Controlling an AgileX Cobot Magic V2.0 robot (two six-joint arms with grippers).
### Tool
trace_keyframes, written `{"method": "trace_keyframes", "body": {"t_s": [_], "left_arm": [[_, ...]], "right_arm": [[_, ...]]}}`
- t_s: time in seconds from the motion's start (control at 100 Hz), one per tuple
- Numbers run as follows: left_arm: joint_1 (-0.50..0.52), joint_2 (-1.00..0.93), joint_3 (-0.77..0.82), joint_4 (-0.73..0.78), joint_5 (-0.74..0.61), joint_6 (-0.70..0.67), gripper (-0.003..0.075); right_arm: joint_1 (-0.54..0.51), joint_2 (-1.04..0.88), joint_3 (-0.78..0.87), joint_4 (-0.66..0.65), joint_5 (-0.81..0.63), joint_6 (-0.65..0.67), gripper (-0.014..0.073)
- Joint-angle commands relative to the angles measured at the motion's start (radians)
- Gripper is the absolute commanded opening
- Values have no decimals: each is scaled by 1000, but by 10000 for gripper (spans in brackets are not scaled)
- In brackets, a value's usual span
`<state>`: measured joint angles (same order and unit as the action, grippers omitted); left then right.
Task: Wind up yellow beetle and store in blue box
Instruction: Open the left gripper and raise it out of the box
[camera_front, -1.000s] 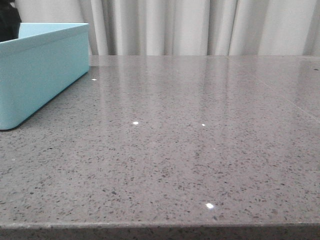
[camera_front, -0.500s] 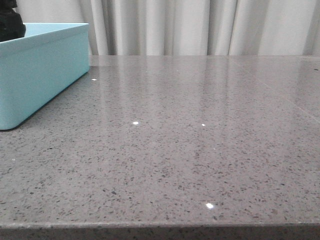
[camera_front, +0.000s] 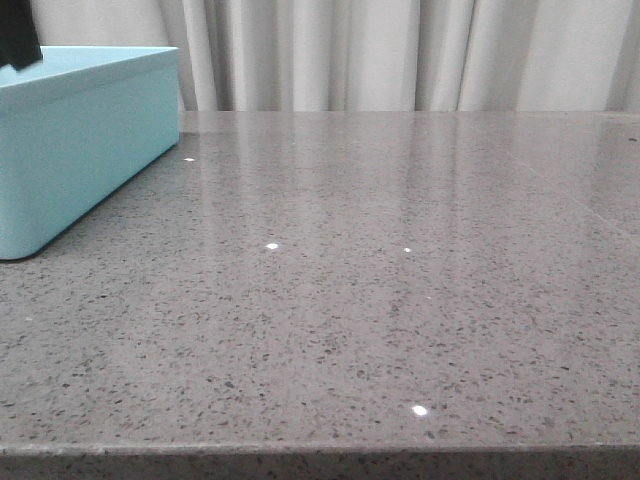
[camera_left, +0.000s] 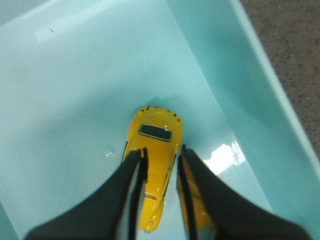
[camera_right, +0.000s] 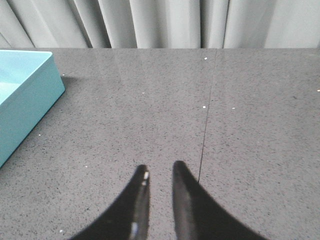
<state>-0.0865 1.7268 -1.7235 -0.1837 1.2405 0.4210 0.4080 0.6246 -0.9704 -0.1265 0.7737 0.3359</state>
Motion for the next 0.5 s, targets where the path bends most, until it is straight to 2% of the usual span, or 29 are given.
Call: {"method": "trace_keyframes", "body": {"t_s": [0.0, 0.07, 0.28, 0.49], "left_arm": [[5, -90, -31, -46, 27, -11, -8], [5, -120, -20, -48, 28, -11, -19], [5, -235, 75, -94, -37, -11, -19], [5, -418, 297, -188, -190, -11, -19]], "right_arm": [[-1, -27, 1, -27, -55, -14, -20], [-1, -53, 30, -27, -54, -15, -75], [-1, -145, 106, -29, -43, -15, -67], [-1, -242, 169, -46, -44, -16, -67]]}}
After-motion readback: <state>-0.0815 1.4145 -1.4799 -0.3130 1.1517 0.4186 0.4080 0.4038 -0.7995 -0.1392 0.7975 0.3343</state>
